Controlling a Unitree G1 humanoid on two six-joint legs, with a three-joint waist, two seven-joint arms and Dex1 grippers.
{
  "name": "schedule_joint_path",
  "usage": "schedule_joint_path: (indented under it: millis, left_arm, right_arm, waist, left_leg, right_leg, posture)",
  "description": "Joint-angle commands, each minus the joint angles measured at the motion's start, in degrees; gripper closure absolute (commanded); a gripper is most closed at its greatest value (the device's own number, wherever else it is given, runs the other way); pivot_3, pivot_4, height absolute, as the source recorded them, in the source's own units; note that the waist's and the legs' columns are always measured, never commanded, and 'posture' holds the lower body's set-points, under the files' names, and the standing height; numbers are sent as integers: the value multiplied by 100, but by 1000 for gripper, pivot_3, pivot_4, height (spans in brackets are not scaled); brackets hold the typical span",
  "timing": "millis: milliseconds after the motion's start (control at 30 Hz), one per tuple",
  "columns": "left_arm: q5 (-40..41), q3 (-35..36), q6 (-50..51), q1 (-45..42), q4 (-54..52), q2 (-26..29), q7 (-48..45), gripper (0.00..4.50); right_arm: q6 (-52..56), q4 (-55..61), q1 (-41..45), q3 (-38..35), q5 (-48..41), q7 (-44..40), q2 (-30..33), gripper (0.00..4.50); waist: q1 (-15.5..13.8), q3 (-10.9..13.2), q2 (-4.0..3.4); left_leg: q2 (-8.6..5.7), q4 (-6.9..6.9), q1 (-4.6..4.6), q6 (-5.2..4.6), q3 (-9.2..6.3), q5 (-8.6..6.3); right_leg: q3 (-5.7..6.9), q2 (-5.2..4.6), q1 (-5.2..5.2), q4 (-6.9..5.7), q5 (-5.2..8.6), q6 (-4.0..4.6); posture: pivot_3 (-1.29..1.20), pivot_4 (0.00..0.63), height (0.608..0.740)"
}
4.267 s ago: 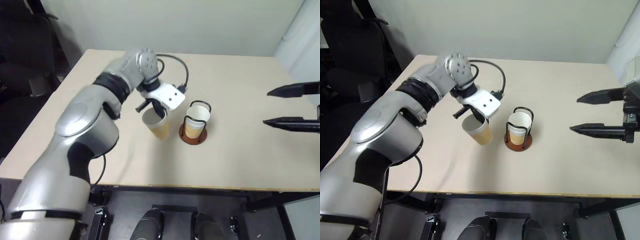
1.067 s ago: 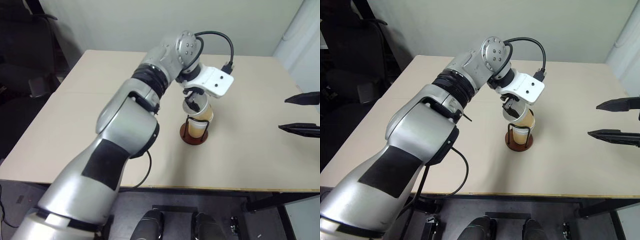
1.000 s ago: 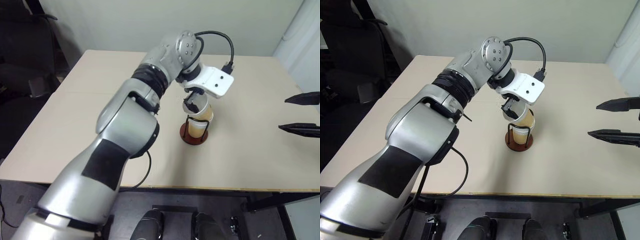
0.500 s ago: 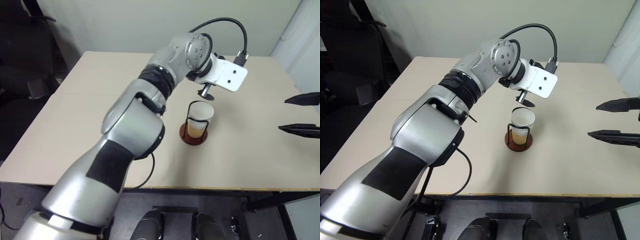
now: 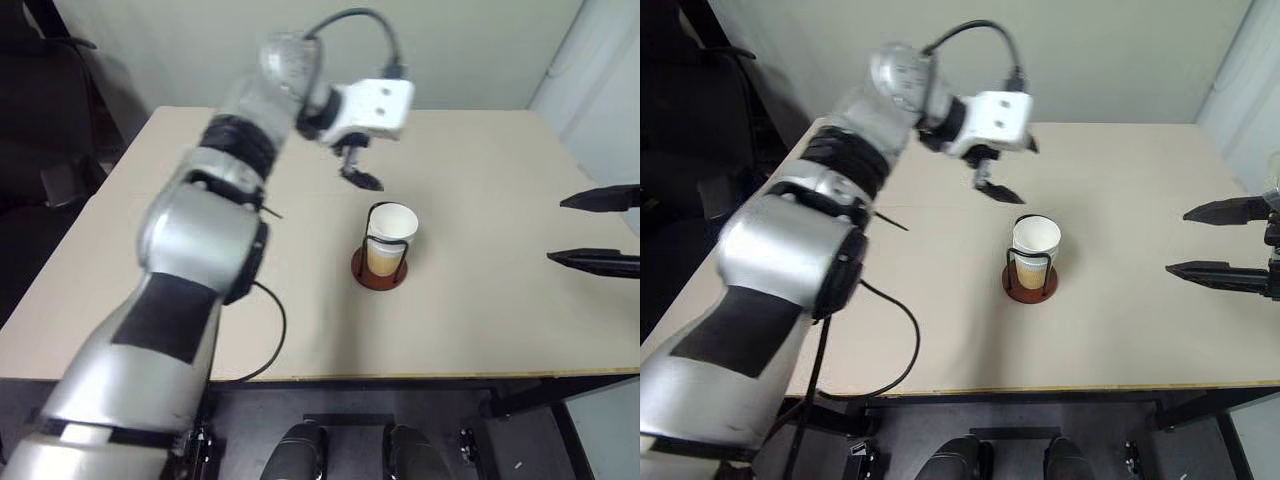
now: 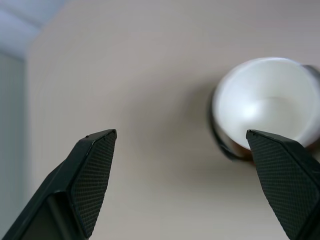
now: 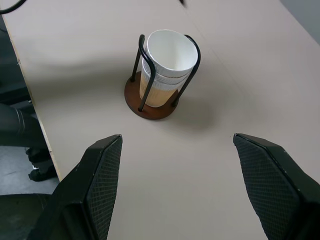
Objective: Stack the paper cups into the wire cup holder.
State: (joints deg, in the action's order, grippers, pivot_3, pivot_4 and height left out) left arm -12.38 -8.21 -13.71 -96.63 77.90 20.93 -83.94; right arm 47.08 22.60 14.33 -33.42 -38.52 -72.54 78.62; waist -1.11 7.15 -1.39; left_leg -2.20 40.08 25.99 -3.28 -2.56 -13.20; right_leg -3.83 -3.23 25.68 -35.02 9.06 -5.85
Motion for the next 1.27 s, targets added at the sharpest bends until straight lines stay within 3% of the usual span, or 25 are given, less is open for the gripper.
schedule_joint_path:
  millis: [33, 367, 533, 967, 1267]
  left_arm:
    - [797, 717, 853, 99, -330, 409, -507, 57]
    - [1587, 1314, 2246, 1253, -1256, 1203, -460, 57]
    - [2193, 1202, 3692, 1723, -2069, 1559, -847, 57]
    - [2496, 1426, 4111, 2167, -2737, 2217, -135, 57]
    - [2605, 1436, 4220, 2410, -2951, 2281, 245, 57]
  right_arm:
    - [-271, -23, 158, 192, 72, 205, -57, 907]
    - [-846, -517, 790, 1096, 159, 500, -559, 907]
    - [-861, -672, 987, 1368, 175, 723, -948, 907]
    - [-1209, -916, 1368, 1979, 423, 738, -1363, 907]
    - [-1224, -746, 1285, 2003, 449, 756, -1478, 907]
  waist:
    - [-1, 0, -1]
    - [-8, -3, 3]
    - [27, 0, 6]
    - [66, -1, 4]
    - [64, -1, 3]
  left_leg:
    - [0, 4, 3, -1, -6, 1]
    - [-6, 6, -7, -6, -2, 16]
    - [2, -1, 4, -6, -16, 46]
    - [-2, -13, -2, -23, -40, 67]
    - [-3, -33, 6, -3, -62, 78]
  right_leg:
    - [1, -1, 0, 1, 0, 4]
    - [28, -2, -14, 0, 1, 42]
    - [36, -5, -2, -6, -25, 36]
    - [40, 15, 0, -1, -68, 85]
    - [27, 7, 9, 7, -72, 97]
  posture:
    - [0, 150, 740]
    - [0, 150, 740]
    - [0, 150, 740]
    - [0, 150, 740]
    - [0, 150, 740]
